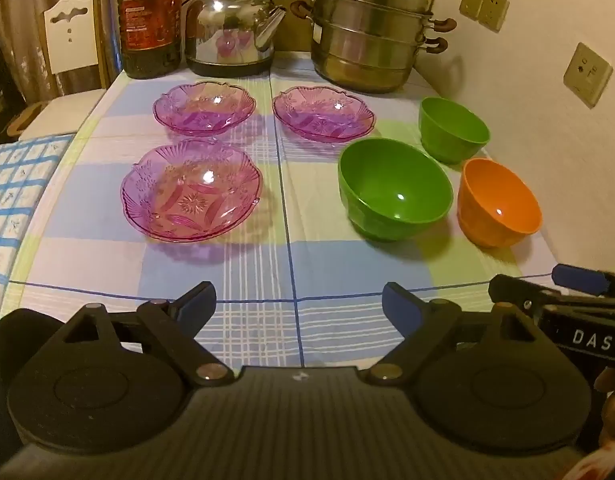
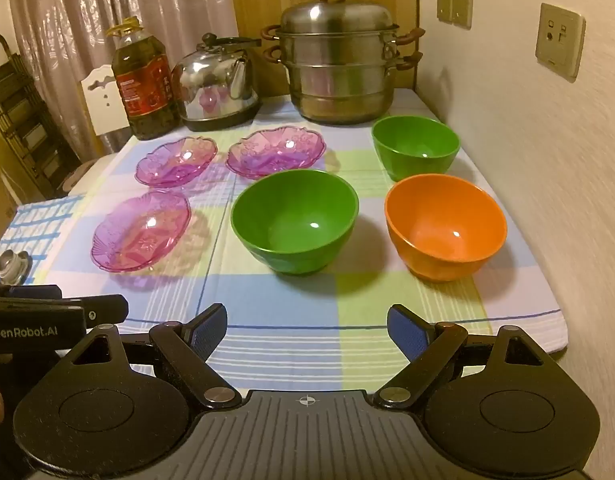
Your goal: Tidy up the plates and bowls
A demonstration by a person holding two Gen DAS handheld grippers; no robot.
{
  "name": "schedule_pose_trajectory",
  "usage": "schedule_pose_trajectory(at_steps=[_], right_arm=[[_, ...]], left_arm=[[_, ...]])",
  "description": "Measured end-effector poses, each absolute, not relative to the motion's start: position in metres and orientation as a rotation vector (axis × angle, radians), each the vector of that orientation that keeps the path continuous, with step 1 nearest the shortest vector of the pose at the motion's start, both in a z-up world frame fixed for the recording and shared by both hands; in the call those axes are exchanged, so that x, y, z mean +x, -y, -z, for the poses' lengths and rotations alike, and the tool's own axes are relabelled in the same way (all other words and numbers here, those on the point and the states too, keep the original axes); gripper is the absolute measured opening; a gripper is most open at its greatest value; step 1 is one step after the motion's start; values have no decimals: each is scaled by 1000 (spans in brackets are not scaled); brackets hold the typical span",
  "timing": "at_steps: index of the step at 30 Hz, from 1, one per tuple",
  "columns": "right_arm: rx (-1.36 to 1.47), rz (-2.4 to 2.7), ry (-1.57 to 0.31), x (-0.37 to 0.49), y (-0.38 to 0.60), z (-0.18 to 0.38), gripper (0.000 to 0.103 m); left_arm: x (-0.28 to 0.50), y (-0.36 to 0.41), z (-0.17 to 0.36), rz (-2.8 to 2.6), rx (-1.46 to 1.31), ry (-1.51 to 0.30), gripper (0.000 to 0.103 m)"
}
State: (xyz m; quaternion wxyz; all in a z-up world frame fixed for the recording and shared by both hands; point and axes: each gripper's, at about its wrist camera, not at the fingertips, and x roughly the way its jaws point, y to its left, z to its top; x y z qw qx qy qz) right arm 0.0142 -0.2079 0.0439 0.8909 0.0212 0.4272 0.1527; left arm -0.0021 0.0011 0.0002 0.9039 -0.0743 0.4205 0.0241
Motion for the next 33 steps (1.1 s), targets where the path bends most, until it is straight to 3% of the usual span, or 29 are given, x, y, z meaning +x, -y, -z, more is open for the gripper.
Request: schedule_pose_trajectory(at_steps=[33], right_arm=[[45, -316, -891, 12, 206, -44, 87]], left_arm=[[4, 0, 2, -37, -170, -894, 87]])
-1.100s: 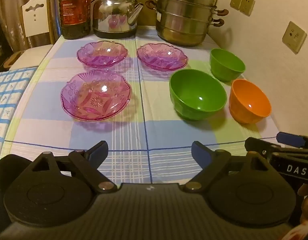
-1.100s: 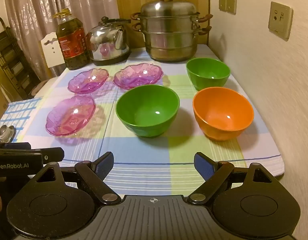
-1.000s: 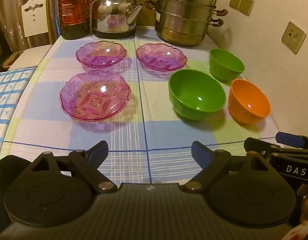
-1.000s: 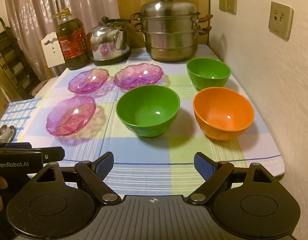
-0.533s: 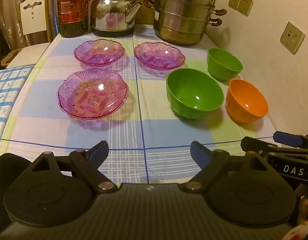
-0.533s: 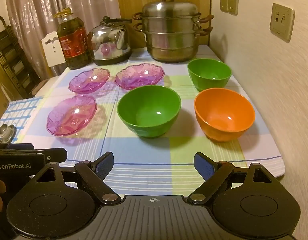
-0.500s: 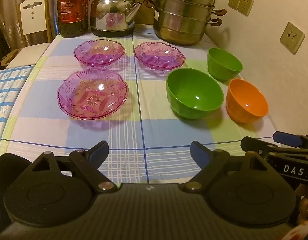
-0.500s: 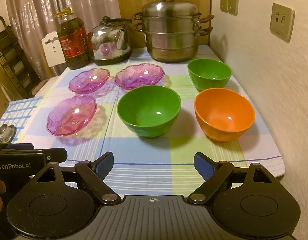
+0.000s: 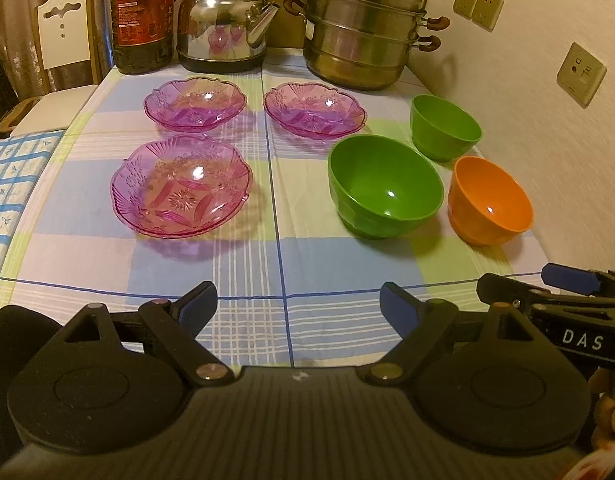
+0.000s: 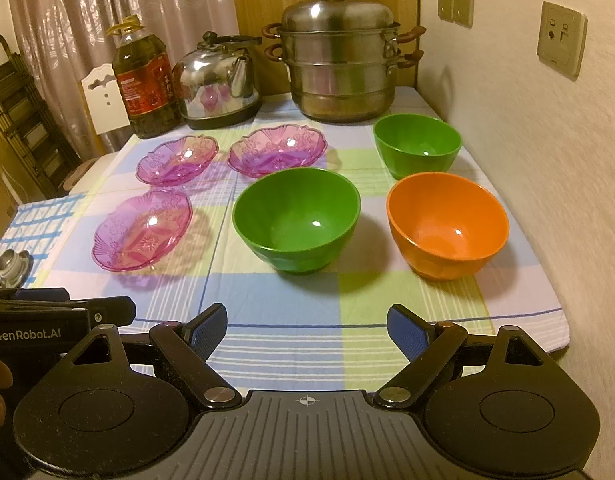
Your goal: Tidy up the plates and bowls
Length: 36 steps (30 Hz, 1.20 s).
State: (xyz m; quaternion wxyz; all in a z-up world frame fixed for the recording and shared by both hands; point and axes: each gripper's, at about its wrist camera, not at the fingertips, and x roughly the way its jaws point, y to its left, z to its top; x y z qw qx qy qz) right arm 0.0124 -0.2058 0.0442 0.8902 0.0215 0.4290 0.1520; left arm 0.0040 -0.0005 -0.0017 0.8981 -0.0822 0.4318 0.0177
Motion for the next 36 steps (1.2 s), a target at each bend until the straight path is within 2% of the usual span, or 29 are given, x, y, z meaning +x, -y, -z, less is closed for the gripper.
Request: schedule_pose_trajectory(at_steps=[36], right_arm=[[49, -314, -897, 13, 206, -39, 87]], left_arm=[[3, 4, 3, -31, -175, -897, 86]])
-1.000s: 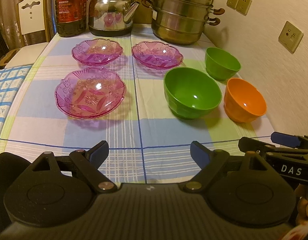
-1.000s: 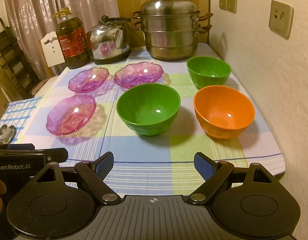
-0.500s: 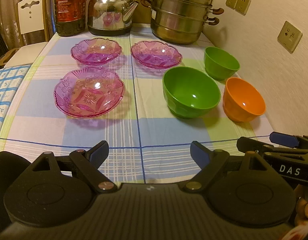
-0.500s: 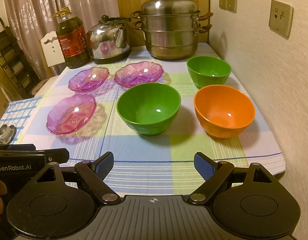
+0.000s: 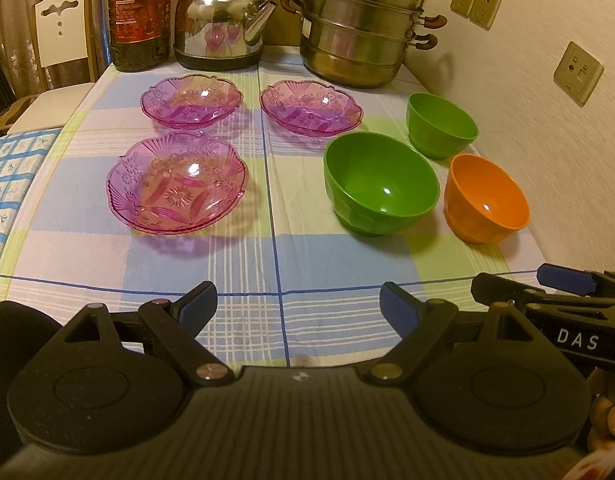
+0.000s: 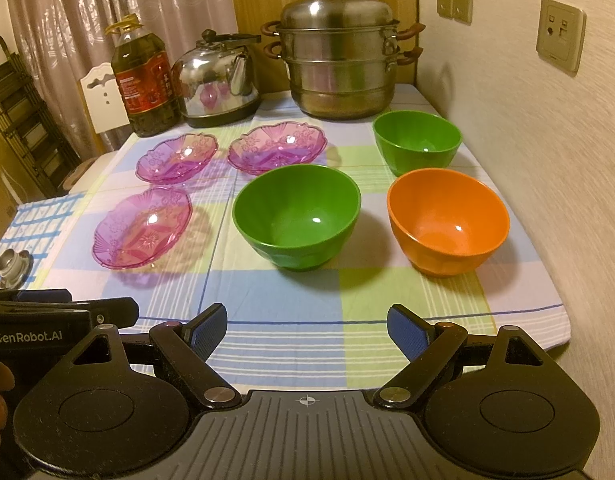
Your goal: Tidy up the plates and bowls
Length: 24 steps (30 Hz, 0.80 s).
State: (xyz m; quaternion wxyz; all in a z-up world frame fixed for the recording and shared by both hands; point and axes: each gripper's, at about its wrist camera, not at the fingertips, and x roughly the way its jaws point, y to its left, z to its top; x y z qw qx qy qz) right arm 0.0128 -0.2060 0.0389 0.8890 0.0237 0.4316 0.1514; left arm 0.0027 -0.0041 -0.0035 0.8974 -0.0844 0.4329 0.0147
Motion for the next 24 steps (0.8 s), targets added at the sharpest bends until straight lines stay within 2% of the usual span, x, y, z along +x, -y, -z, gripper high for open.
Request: schedule_pose_trajectory(at_steps=[24], right_arm=[[49, -316, -899, 14, 206, -39, 87]], left_arm=[[2, 4, 5, -26, -179, -898, 86]])
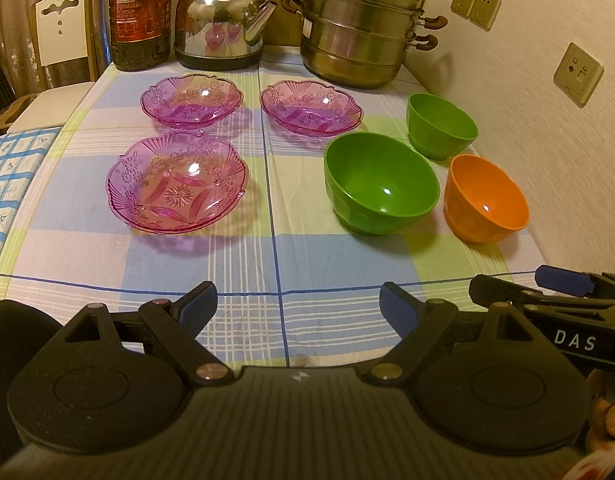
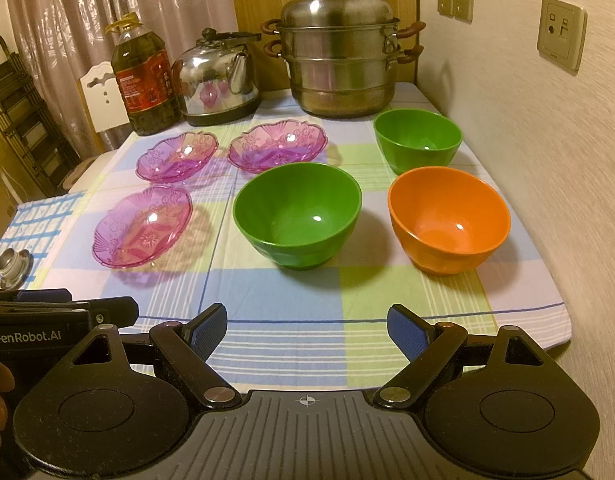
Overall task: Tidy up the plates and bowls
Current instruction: 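Move both tools to the large pink glass dish and grip its rim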
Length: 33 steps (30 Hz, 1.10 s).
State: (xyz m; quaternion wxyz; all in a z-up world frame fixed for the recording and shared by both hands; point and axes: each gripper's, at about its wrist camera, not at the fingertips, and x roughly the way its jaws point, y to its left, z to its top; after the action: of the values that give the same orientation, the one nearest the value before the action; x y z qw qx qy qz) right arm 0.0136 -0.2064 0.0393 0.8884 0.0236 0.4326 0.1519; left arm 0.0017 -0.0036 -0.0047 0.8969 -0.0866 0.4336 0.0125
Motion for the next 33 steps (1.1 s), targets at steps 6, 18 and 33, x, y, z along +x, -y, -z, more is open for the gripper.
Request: schedule_pose_trajectory(at_steps=[6, 18, 33], right_arm=[[50, -316, -900, 14, 206, -39, 87], [73, -391, -912, 31, 172, -34, 87], [113, -560, -892, 106, 65, -22, 87]], left_arm=[[2, 2, 5, -27, -181, -897, 86], [15, -65, -3, -81, -277, -855, 85], [110, -185, 17, -26, -127, -917, 80]])
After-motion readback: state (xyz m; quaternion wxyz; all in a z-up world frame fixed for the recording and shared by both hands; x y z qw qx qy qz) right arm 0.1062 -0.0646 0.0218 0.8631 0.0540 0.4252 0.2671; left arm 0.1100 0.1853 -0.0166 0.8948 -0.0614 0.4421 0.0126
